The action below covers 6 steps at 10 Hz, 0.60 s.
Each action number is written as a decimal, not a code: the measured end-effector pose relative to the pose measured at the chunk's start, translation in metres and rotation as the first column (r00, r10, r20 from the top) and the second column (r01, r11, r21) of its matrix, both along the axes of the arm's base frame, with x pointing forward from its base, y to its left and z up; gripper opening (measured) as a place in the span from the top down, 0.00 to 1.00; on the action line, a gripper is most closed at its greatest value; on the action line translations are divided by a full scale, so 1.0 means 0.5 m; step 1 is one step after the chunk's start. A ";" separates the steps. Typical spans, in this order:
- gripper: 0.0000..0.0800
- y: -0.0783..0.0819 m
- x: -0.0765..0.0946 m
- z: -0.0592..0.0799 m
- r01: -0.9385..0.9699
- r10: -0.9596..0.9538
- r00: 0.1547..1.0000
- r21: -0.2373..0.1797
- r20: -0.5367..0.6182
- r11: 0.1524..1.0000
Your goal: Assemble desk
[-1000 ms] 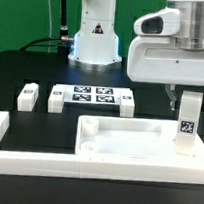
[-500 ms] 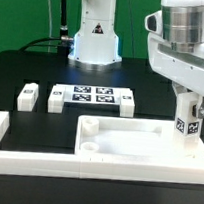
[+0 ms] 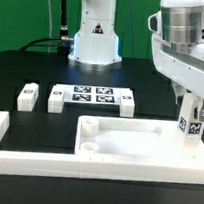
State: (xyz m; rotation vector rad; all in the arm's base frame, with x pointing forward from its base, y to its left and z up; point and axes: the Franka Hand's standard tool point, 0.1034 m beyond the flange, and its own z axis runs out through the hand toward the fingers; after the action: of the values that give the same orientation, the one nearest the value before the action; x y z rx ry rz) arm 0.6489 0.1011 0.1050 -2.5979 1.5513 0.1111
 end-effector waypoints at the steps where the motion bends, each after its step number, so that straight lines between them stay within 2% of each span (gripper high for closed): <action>1: 0.28 0.003 0.001 0.006 -0.192 0.192 0.981 -0.002 0.030 0.981; 2: 0.21 0.005 0.005 0.014 -0.313 0.313 0.948 -0.006 0.054 0.950; 5: 0.19 0.001 0.003 0.008 -0.429 0.429 0.901 -0.015 0.065 0.903; 6: 0.19 -0.001 0.003 0.008 -0.518 0.518 0.852 -0.026 0.074 0.855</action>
Offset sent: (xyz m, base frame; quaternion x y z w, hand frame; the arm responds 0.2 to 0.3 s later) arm 0.0000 0.0000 0.0000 0.0000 0.0000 -0.1938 0.9810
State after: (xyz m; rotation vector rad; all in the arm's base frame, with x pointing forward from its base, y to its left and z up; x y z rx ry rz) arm 0.6503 0.1007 0.1088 -2.9124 0.7847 0.0476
